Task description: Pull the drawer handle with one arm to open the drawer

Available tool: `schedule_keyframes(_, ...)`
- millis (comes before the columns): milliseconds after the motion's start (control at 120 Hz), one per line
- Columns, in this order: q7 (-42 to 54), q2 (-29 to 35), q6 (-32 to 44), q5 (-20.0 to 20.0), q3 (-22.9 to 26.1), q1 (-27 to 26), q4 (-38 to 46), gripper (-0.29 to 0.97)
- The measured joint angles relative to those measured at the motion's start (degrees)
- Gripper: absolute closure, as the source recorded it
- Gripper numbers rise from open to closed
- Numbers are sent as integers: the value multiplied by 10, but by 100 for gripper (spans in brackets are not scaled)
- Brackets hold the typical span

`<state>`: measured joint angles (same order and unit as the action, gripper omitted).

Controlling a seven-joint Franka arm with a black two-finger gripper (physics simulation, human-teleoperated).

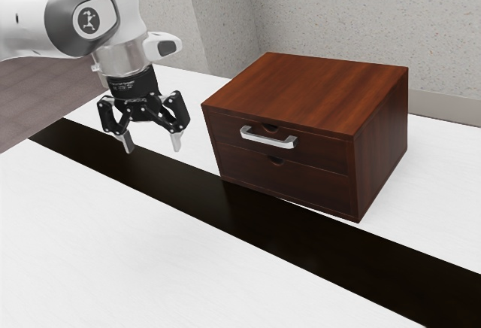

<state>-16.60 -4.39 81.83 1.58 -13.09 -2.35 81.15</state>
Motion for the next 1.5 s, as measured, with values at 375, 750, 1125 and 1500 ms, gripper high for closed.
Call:
schedule_keyframes(375, -15, 11, -38, 18, 5, -4, -101, 0)
schedule_keyframes(750, -92, -16, -38, 38, 6, -3, -99, 0)
schedule_keyframes(1125, -333, -24, 92, 51, 23, -56, -65, 0)
schedule_keyframes(1500, -488, 2, 231, 41, 20, -78, 51, 0)
